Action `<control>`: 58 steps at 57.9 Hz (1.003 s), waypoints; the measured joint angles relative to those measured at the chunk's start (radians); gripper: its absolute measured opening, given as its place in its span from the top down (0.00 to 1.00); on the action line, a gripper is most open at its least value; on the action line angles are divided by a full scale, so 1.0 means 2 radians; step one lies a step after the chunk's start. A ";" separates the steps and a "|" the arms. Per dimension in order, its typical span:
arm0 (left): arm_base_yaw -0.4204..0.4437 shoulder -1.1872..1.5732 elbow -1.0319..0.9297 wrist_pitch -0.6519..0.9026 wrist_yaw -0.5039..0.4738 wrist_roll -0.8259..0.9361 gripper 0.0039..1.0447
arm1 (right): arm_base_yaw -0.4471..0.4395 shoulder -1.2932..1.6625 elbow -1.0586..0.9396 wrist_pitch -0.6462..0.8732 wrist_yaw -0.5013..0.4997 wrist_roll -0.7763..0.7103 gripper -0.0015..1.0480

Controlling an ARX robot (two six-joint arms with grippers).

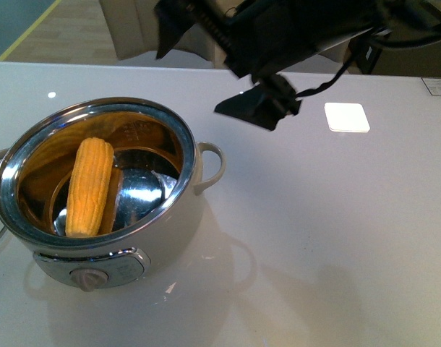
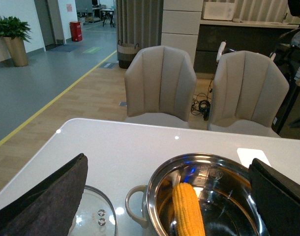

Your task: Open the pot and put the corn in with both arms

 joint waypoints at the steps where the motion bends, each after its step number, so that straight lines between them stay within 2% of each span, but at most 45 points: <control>1: 0.000 0.000 0.000 0.000 0.000 0.000 0.07 | -0.007 -0.008 -0.006 0.001 0.000 -0.002 0.09; 8: 0.000 0.000 0.000 0.000 0.000 0.000 0.07 | -0.045 -0.054 -0.048 0.010 0.024 -0.032 0.09; 19: 0.000 0.000 0.000 0.000 0.000 0.000 0.07 | -0.106 -0.151 -0.146 0.051 0.071 -0.128 0.09; 28: 0.000 0.000 0.000 0.000 0.000 0.000 0.07 | -0.161 -0.316 -0.291 0.095 0.079 -0.214 0.09; 36: 0.000 0.000 0.000 0.000 0.000 0.000 0.07 | -0.178 -0.435 -0.386 0.080 0.090 -0.254 0.09; 44: 0.000 0.000 0.000 0.000 0.000 0.000 0.07 | -0.194 -0.505 -0.439 0.070 0.093 -0.275 0.09; 55: 0.000 0.000 0.000 0.000 0.000 0.000 0.07 | -0.202 -0.519 -0.452 0.071 0.095 -0.282 0.09; 58: 0.000 0.000 0.000 0.000 0.000 0.000 0.07 | -0.204 -0.512 -0.478 0.153 0.139 -0.314 0.15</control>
